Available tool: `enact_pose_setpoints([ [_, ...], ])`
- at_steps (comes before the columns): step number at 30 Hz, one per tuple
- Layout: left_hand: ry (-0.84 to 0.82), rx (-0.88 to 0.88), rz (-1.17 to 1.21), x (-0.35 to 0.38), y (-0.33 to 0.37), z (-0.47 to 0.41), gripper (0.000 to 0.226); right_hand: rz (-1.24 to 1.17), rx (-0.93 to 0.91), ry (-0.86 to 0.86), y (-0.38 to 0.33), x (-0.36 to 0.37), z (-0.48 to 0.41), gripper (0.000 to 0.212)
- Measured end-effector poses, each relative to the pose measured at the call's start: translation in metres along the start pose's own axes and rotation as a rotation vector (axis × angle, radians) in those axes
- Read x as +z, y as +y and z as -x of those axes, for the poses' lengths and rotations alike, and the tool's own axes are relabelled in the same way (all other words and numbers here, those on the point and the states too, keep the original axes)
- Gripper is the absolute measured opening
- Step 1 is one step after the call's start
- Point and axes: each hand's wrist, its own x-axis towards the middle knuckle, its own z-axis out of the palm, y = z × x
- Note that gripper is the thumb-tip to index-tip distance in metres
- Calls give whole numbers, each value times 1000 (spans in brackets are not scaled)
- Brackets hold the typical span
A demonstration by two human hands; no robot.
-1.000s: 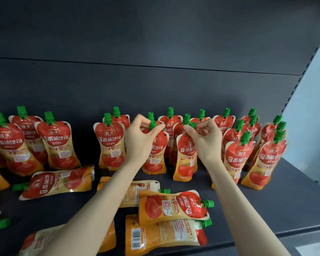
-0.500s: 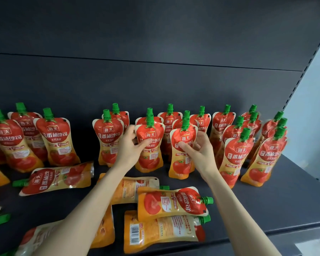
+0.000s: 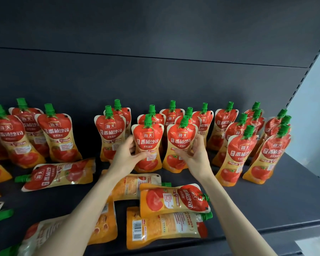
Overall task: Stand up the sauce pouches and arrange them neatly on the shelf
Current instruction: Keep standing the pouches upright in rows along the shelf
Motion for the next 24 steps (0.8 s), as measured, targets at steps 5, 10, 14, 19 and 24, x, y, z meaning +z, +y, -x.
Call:
enact_pose_setpoints([
  [5,-2,-14,-17,-2,1,0,47,27,-2,-30,0,-4,-3,57],
  [10,65,11,-28,1,-1,4,52,79,-11,35,-1,-1,1,51],
  [14,148,20,-122,1,2,11,61,189,-33,103,-7,-3,7,56],
  [19,260,115,-305,-6,11,44,58,246,-38,190,-18,-14,36,43],
  [24,50,130,-386,14,25,95,34,268,-15,19,-16,-32,78,12],
])
